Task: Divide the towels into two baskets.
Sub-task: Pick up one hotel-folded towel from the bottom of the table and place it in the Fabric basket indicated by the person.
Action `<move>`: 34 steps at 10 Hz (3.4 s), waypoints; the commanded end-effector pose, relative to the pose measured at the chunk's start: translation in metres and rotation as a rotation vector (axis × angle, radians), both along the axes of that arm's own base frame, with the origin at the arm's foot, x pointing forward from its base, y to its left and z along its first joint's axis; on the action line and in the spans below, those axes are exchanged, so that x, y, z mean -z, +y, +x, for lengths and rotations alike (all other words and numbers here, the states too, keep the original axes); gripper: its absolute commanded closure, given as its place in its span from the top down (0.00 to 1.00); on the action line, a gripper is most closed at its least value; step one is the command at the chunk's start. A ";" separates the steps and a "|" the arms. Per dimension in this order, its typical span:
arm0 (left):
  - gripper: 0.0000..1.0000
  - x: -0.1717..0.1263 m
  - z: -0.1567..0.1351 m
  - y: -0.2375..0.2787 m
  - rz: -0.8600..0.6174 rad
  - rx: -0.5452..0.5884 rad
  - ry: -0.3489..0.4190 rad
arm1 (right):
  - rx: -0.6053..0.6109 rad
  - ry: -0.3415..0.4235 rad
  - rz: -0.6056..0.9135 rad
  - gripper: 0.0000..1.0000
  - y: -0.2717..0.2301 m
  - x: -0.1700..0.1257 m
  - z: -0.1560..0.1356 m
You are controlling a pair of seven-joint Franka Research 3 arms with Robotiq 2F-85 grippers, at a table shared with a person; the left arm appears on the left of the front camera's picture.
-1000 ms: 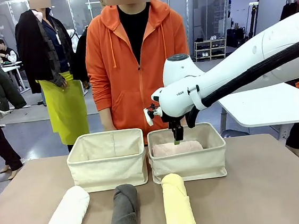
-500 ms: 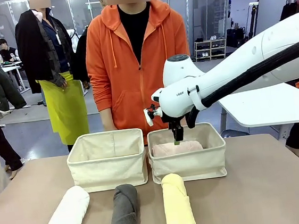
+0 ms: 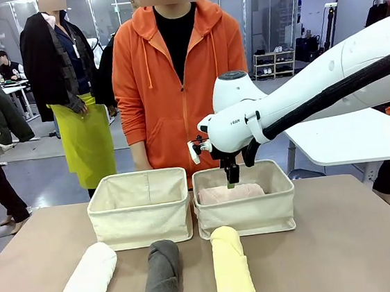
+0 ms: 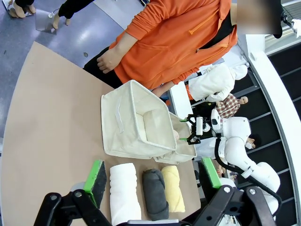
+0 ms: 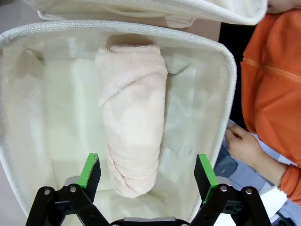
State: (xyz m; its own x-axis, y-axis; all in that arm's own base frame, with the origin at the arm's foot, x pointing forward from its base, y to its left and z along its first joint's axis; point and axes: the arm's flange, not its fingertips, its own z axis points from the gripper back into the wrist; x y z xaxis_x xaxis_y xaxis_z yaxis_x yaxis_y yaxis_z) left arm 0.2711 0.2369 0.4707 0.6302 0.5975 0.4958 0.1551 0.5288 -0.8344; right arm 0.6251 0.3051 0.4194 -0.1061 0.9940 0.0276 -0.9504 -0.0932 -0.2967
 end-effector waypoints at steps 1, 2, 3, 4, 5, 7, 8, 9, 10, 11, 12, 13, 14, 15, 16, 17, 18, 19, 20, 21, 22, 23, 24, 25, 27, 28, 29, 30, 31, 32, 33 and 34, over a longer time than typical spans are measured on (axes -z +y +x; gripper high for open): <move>1.00 0.000 0.000 0.001 -0.013 0.005 -0.019 | 0.075 -0.036 0.039 1.00 -0.035 -0.032 -0.013; 1.00 0.000 0.000 0.001 -0.013 0.005 -0.019 | 0.121 -0.051 0.036 1.00 -0.056 -0.042 -0.022; 1.00 0.000 0.000 0.001 -0.013 0.005 -0.019 | 0.214 -0.019 0.086 1.00 -0.087 -0.052 -0.030; 1.00 0.000 0.000 0.001 -0.013 0.005 -0.019 | 0.294 0.056 0.194 1.00 -0.123 -0.059 -0.037; 1.00 0.000 0.000 0.001 -0.013 0.005 -0.019 | 0.365 0.129 0.361 1.00 -0.168 -0.070 -0.047; 1.00 0.000 0.000 0.001 -0.013 0.005 -0.019 | 0.424 0.230 0.566 1.00 -0.222 -0.080 -0.062; 1.00 0.000 0.000 0.001 -0.013 0.005 -0.019 | 0.460 0.288 0.659 1.00 -0.251 -0.082 -0.071; 1.00 0.000 0.000 0.001 -0.013 0.005 -0.019 | 0.503 0.359 0.787 1.00 -0.283 -0.082 -0.079; 1.00 0.000 0.000 0.001 -0.013 0.005 -0.019 | 0.553 0.488 0.904 1.00 -0.320 -0.075 -0.085; 1.00 0.000 0.000 0.001 -0.013 0.005 -0.019 | 0.584 0.589 1.015 1.00 -0.348 -0.070 -0.090; 1.00 0.000 0.000 0.001 -0.013 0.005 -0.019 | 0.597 0.659 1.076 1.00 -0.371 -0.065 -0.094; 1.00 0.000 0.000 0.001 -0.013 0.005 -0.019 | 0.601 0.752 1.135 1.00 -0.392 -0.059 -0.101; 1.00 0.000 0.000 0.001 -0.013 0.005 -0.019 | 0.662 0.786 1.191 1.00 -0.416 -0.051 -0.110; 1.00 0.000 0.000 0.001 -0.013 0.005 -0.019 | 0.691 0.824 1.259 1.00 -0.440 -0.044 -0.127; 1.00 0.000 0.000 0.001 -0.013 0.005 -0.019 | 0.750 0.818 1.270 1.00 -0.465 -0.034 -0.147; 1.00 0.000 0.000 0.001 -0.013 0.005 -0.019 | 0.793 0.817 1.280 1.00 -0.488 -0.020 -0.172; 1.00 0.000 0.000 0.001 -0.013 0.005 -0.019 | 0.869 0.844 1.296 1.00 -0.513 -0.002 -0.207; 1.00 0.000 0.000 0.001 -0.013 0.005 -0.019 | 0.929 0.853 1.307 1.00 -0.523 0.009 -0.229; 1.00 0.000 0.000 0.001 -0.013 0.005 -0.019 | 0.958 0.886 1.303 1.00 -0.527 0.021 -0.243; 1.00 0.000 0.000 0.001 -0.013 0.005 -0.019 | 1.009 0.898 1.281 1.00 -0.529 0.034 -0.248; 1.00 0.000 0.000 0.001 -0.013 0.005 -0.019 | 0.977 0.876 1.259 1.00 -0.523 0.040 -0.237; 1.00 0.000 0.000 0.001 -0.013 0.005 -0.019 | 0.955 0.876 1.299 1.00 -0.544 0.036 -0.247; 1.00 0.000 0.000 0.001 -0.013 0.005 -0.019 | 0.955 0.876 1.299 1.00 -0.544 0.036 -0.247; 1.00 0.000 0.000 0.001 -0.013 0.005 -0.019 | 0.955 0.876 1.299 1.00 -0.544 0.036 -0.247; 1.00 0.000 0.000 0.001 -0.013 0.005 -0.019 | 0.955 0.876 1.299 1.00 -0.544 0.036 -0.247; 1.00 0.000 0.000 0.001 -0.013 0.005 -0.019 | 0.955 0.876 1.299 1.00 -0.544 0.036 -0.247; 1.00 0.000 0.000 0.001 -0.013 0.005 -0.019 | 0.955 0.876 1.299 1.00 -0.544 0.036 -0.247; 1.00 0.000 0.000 0.001 -0.013 0.005 -0.019 | 0.955 0.876 1.299 1.00 -0.544 0.036 -0.247; 1.00 0.000 0.000 0.001 -0.013 0.005 -0.019 | 0.955 0.876 1.299 1.00 -0.544 0.036 -0.247; 1.00 0.000 0.000 0.001 -0.013 0.005 -0.019 | 0.955 0.876 1.299 1.00 -0.544 0.036 -0.247; 1.00 0.000 0.000 0.000 0.000 0.000 0.000 | 0.955 0.876 1.299 1.00 -0.544 0.036 -0.247; 1.00 -0.001 0.016 -0.026 0.055 0.068 0.036 | 0.955 0.876 1.299 1.00 -0.544 0.036 -0.247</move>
